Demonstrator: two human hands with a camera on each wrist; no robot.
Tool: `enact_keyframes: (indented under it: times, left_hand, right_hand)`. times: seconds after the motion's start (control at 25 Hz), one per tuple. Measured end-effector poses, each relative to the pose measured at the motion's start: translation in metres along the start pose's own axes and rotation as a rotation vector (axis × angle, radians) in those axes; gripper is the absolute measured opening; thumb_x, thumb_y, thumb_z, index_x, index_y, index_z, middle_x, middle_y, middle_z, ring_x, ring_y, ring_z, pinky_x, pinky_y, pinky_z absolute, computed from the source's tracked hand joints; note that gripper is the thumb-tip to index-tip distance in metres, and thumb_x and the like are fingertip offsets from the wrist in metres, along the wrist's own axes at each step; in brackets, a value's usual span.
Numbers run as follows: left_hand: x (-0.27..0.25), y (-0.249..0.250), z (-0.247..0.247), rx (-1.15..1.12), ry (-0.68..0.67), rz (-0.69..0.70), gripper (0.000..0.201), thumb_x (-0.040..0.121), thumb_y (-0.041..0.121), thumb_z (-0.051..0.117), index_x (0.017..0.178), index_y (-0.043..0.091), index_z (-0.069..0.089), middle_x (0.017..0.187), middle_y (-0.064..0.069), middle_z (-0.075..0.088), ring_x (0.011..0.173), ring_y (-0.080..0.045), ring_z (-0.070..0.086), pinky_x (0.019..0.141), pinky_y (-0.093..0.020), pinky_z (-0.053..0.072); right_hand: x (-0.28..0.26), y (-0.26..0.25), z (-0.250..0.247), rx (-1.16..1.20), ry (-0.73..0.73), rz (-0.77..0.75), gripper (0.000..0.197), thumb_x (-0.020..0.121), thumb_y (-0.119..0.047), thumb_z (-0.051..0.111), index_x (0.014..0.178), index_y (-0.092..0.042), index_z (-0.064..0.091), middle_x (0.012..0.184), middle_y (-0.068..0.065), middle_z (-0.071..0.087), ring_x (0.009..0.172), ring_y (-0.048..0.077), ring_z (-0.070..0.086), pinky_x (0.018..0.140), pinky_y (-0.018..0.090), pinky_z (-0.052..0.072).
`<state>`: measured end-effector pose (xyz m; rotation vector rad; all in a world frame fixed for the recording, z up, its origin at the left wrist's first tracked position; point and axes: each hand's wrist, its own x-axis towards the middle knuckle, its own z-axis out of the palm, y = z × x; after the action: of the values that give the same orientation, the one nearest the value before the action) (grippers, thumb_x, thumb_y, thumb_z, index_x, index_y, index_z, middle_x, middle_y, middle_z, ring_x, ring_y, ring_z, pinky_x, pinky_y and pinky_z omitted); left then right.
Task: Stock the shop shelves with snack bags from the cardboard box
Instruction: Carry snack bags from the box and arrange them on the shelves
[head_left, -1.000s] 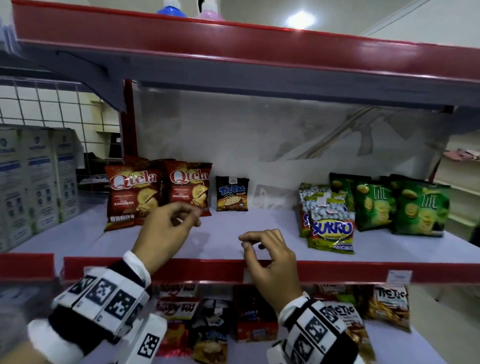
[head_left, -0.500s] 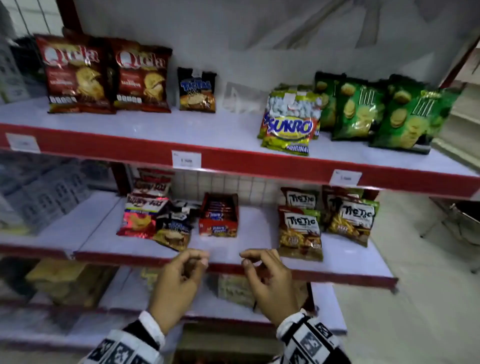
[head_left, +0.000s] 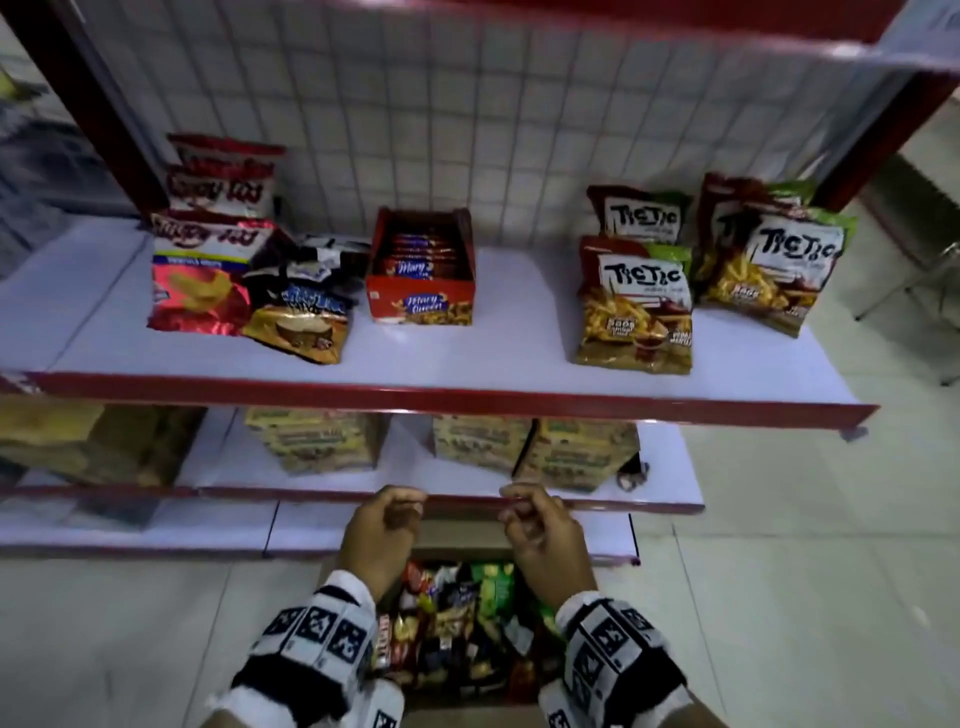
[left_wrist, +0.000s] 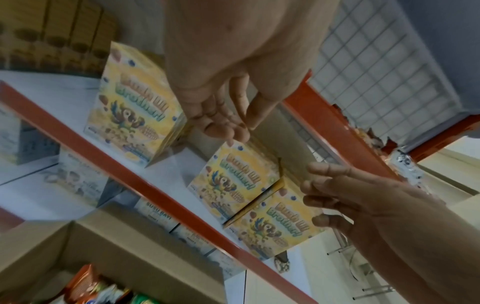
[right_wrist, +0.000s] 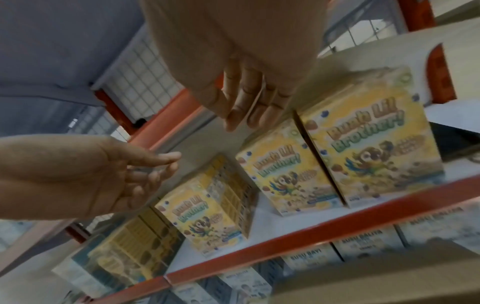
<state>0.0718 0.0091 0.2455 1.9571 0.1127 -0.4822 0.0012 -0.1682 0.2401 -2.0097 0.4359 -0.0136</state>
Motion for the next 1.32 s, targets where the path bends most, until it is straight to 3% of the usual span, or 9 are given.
enact_keyframes:
  times: [0.16, 0.28, 0.36, 0.56, 0.68, 0.84, 1.0, 1.12, 1.32]
  left_hand:
    - [0.026, -0.062, 0.024, 0.006, -0.001, -0.118, 0.019, 0.092, 0.000, 0.052, 0.097, 0.010, 0.067, 0.097, -0.009, 0.067, 0.087, -0.023, 0.061, 0.076, -0.028, 0.050]
    - [0.038, -0.108, 0.046, -0.010, -0.026, -0.189, 0.018, 0.093, 0.004, 0.053, 0.094, 0.016, 0.066, 0.089, -0.001, 0.064, 0.074, -0.008, 0.057, 0.060, -0.014, 0.042]
    - [0.054, -0.151, 0.064, -0.023, -0.035, -0.212, 0.018, 0.093, 0.005, 0.053, 0.093, 0.017, 0.066, 0.087, 0.000, 0.064, 0.076, -0.012, 0.058, 0.058, -0.014, 0.040]
    - [0.112, -0.257, 0.097, -0.022, -0.017, -0.223, 0.019, 0.094, 0.002, 0.050, 0.100, 0.007, 0.067, 0.088, -0.006, 0.065, 0.072, -0.010, 0.056, 0.057, -0.014, 0.044]
    - [0.146, -0.302, 0.107, -0.006, -0.028, -0.192, 0.019, 0.093, -0.002, 0.050, 0.104, -0.002, 0.065, 0.091, -0.012, 0.066, 0.066, -0.011, 0.054, 0.053, -0.011, 0.044]
    - [0.187, -0.344, 0.125, 0.054, -0.204, -0.182, 0.017, 0.091, -0.008, 0.050, 0.093, 0.000, 0.064, 0.072, -0.008, 0.061, 0.048, -0.004, 0.059, 0.039, -0.004, 0.037]
    - [0.208, -0.364, 0.133, 0.156, -0.252, -0.052, 0.016, 0.093, 0.005, 0.054, 0.087, 0.005, 0.069, 0.064, 0.004, 0.068, 0.049, 0.001, 0.061, 0.043, -0.005, 0.041]
    - [0.211, -0.362, 0.131, 0.231, -0.273, -0.014, 0.018, 0.094, 0.017, 0.056, 0.096, 0.004, 0.068, 0.062, 0.009, 0.069, 0.064, -0.008, 0.062, 0.057, -0.020, 0.042]
    - [0.183, -0.353, 0.115, 0.474, -0.369, 0.076, 0.040, 0.088, 0.054, 0.047, 0.106, 0.020, 0.058, 0.096, 0.002, 0.067, 0.094, -0.015, 0.064, 0.082, -0.030, 0.046]
  right_hand:
    - [0.013, 0.061, 0.032, -0.053, 0.023, 0.126, 0.024, 0.089, -0.007, 0.057, 0.106, -0.023, 0.061, 0.089, -0.004, 0.062, 0.083, 0.015, 0.060, 0.070, 0.006, 0.044]
    - [0.018, 0.107, 0.059, -0.032, 0.040, 0.250, 0.023, 0.090, -0.011, 0.057, 0.107, -0.026, 0.060, 0.098, 0.008, 0.067, 0.088, 0.021, 0.064, 0.077, 0.025, 0.050]
    - [0.025, 0.153, 0.088, -0.055, 0.045, 0.298, 0.020, 0.091, -0.016, 0.058, 0.108, -0.026, 0.061, 0.102, 0.009, 0.067, 0.091, 0.023, 0.064, 0.078, 0.028, 0.049]
    - [0.058, 0.264, 0.158, -0.134, -0.006, 0.284, 0.019, 0.092, -0.016, 0.057, 0.109, -0.018, 0.063, 0.101, 0.003, 0.067, 0.096, 0.020, 0.064, 0.072, 0.012, 0.038]
    - [0.092, 0.317, 0.188, -0.303, -0.257, 0.252, 0.027, 0.091, -0.013, 0.056, 0.117, -0.014, 0.061, 0.109, 0.007, 0.068, 0.104, 0.023, 0.063, 0.073, 0.013, 0.041]
    - [0.133, 0.388, 0.233, -0.721, -0.721, 0.227, 0.035, 0.088, -0.015, 0.063, 0.119, 0.001, 0.061, 0.123, 0.017, 0.061, 0.113, 0.032, 0.058, 0.096, 0.039, 0.048]
    - [0.154, 0.422, 0.255, -0.839, -0.769, 0.123, 0.041, 0.083, -0.019, 0.069, 0.121, -0.004, 0.060, 0.125, 0.015, 0.061, 0.113, 0.032, 0.058, 0.091, 0.039, 0.048]
    - [0.165, 0.428, 0.255, -0.878, -0.869, 0.083, 0.038, 0.074, -0.023, 0.078, 0.107, -0.008, 0.069, 0.108, 0.009, 0.070, 0.090, 0.024, 0.066, 0.077, 0.037, 0.054]
    - [0.152, 0.370, 0.224, -0.899, -0.918, 0.024, 0.031, 0.093, -0.009, 0.056, 0.122, 0.001, 0.060, 0.091, 0.002, 0.063, 0.072, 0.006, 0.055, 0.052, 0.005, 0.041]
